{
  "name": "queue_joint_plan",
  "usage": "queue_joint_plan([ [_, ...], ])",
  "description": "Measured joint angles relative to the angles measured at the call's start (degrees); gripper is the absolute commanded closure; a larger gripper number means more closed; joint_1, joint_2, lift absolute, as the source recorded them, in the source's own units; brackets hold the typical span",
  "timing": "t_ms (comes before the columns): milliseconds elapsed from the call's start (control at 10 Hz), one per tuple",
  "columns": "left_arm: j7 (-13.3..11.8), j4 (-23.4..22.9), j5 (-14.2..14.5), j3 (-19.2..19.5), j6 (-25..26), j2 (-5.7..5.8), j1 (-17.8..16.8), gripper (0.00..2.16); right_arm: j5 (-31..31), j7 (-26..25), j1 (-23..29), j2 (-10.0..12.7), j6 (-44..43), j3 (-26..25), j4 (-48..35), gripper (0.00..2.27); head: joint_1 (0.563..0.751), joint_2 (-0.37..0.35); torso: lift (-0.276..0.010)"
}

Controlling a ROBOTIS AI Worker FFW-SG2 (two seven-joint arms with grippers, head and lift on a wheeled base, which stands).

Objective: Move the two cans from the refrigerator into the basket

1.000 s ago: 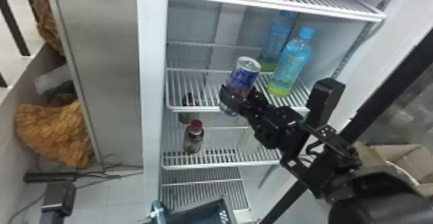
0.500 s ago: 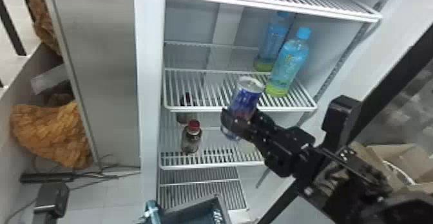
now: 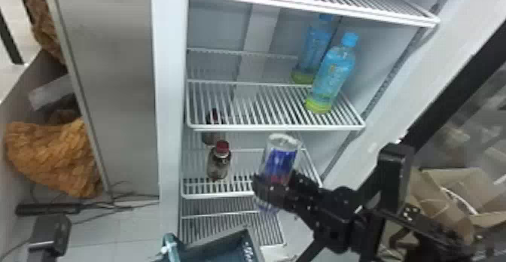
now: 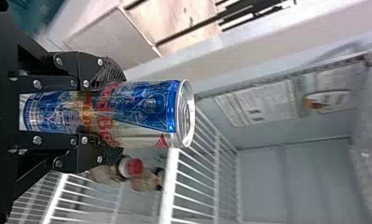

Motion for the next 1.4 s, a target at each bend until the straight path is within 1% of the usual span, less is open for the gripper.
queue_joint_plan([
  [200, 0.03, 0.0, -0.14, 0.13, 0.0, -0.1, -0.1, 1.2, 0.02, 1.8, 1.21, 0.0, 4.51, 0.19, -0.77, 1.27, 0.695, -0.292, -0.035],
  [400, 0.03, 0.0, -0.25, 0.07, 0.0, -0.15, -0.23, 1.2, -0.32, 3.52, 1.29, -0.16, 9.21, 1.24, -0.57, 1.27, 0.695, -0.277, -0.035],
  [700, 0.03, 0.0, -0.28, 0.13, 0.0, -0.23, -0.24, 1.2, -0.74, 6.88, 0.2, -1.03, 16.19, 3.6, -0.48, 1.27, 0.695, -0.242, -0.035],
  [900, 0.03, 0.0, -0.29, 0.14, 0.0, -0.24, -0.25, 1.2, 0.3, 10.67, -1.81, -1.94, 21.81, 5.17, 1.14, 1.24, 0.695, -0.225, -0.035],
  [1000, 0.03, 0.0, -0.36, 0.14, 0.0, -0.24, -0.32, 1.2, 1.16, 12.31, -2.88, -2.27, 23.95, 5.86, 2.4, 0.97, 0.695, -0.221, -0.035],
  [1100, 0.03, 0.0, -0.38, 0.14, 0.0, -0.24, -0.37, 1.2, 1.84, 13.1, -3.56, -2.45, 25.2, 6.26, 3.29, 0.48, 0.695, -0.223, -0.035],
  [1200, 0.03, 0.0, -0.39, 0.14, 0.0, -0.22, -0.38, 1.2, 2.07, 13.34, -3.87, -2.59, 25.67, 6.49, 3.9, 0.11, 0.695, -0.224, -0.035],
  [1300, 0.03, 0.0, -0.39, 0.14, 0.0, -0.18, -0.38, 1.2, 1.78, 13.34, -3.91, -2.62, 25.71, 6.48, 4.07, 0.07, 0.695, -0.223, -0.035],
  [1400, 0.03, 0.0, -0.39, 0.1, 0.0, -0.13, -0.38, 1.2, 1.4, 13.33, -3.92, -2.63, 25.21, 6.18, 4.09, 0.13, 0.695, -0.222, -0.035],
])
